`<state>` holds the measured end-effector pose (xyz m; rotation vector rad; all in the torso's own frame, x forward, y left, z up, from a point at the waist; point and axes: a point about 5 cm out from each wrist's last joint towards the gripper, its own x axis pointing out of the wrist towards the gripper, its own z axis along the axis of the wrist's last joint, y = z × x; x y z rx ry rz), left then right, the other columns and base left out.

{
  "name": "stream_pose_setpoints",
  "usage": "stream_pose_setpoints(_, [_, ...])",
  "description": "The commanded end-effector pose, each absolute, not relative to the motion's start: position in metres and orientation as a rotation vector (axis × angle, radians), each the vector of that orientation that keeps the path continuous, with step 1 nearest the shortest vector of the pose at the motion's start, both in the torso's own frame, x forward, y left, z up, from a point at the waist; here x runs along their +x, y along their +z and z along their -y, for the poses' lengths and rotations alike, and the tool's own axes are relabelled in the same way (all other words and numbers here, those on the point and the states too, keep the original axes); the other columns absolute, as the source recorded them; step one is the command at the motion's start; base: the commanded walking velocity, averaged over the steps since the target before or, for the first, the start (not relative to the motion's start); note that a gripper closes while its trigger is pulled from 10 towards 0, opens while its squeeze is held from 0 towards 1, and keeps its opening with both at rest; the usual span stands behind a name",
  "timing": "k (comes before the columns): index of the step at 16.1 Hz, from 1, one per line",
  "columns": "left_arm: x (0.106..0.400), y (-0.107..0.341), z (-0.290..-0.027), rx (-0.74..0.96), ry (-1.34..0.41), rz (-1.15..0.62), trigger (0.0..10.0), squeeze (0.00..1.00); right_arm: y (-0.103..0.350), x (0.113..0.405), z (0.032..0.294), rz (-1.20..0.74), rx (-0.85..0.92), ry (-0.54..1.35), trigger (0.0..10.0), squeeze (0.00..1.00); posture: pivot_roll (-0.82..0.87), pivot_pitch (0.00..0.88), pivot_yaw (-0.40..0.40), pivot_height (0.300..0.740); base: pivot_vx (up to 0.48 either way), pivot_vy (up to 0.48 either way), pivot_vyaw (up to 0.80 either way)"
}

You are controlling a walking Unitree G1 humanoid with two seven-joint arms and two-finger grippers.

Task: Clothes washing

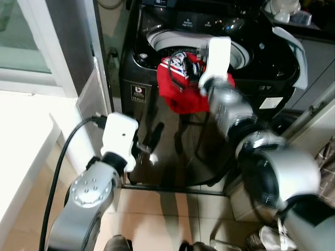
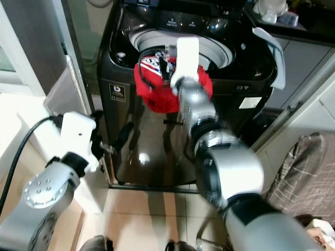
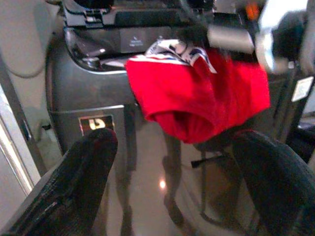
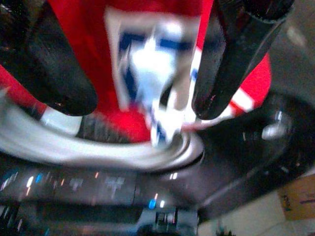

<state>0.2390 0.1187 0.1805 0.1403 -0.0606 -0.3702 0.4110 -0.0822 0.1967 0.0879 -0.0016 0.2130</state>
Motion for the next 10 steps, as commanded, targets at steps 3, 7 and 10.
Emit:
stream_pose_setpoints(3, [0.257, 0.179, -0.122, 0.207, -0.319, 0.088, 10.0, 0.00, 0.176, 0.394, 0.112, 0.144, 0.075, 0.132, 10.0, 0.00, 0.12, 0.000, -0.137, 0.740, 0.000, 0.000, 0.00])
stream_pose_setpoints(7, [0.268, 0.167, -0.128, 0.204, -0.307, 0.046, 10.0, 0.00, 0.150, 0.328, 0.151, 0.179, 0.043, 0.140, 10.0, 0.00, 0.03, 0.000, -0.110, 0.740, 0.000, 0.000, 0.00])
stream_pose_setpoints(10, [0.280, 0.165, -0.112, 0.260, -0.436, 0.049, 10.0, 0.00, 0.108, 0.300, 0.169, 0.063, -0.034, 0.115, 10.0, 0.00, -0.05, 0.000, -0.041, 0.740, 0.000, 0.000, 0.00])
